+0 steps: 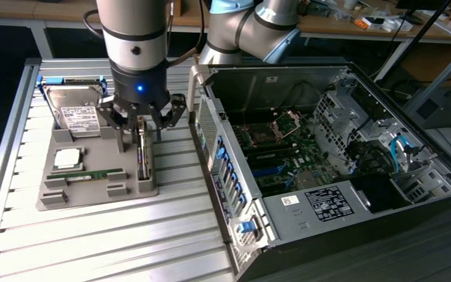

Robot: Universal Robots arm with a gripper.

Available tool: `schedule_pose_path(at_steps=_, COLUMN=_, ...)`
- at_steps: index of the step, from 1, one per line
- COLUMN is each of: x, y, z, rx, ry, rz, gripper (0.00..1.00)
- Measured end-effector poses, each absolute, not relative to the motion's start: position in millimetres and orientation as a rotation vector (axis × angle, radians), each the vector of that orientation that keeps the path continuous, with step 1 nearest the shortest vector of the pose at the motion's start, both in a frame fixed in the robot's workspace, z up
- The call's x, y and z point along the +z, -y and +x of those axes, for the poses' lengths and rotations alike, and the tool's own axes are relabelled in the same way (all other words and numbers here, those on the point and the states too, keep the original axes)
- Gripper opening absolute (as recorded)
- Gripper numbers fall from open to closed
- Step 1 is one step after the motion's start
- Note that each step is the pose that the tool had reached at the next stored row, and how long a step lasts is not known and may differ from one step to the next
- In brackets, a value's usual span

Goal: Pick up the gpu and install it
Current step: 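Pick up the gpu and move the gpu toward the slot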

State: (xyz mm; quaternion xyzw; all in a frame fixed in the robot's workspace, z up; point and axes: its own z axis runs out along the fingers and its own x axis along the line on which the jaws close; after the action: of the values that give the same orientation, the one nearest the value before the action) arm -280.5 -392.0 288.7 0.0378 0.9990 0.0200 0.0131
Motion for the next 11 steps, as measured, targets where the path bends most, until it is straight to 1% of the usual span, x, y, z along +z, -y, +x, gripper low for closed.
schedule_pose_path(at_steps=11, x=284.5, y=388.6, z=-280.7, rx=0.062, ry=-3.113, rz=0.118, gripper=0.48)
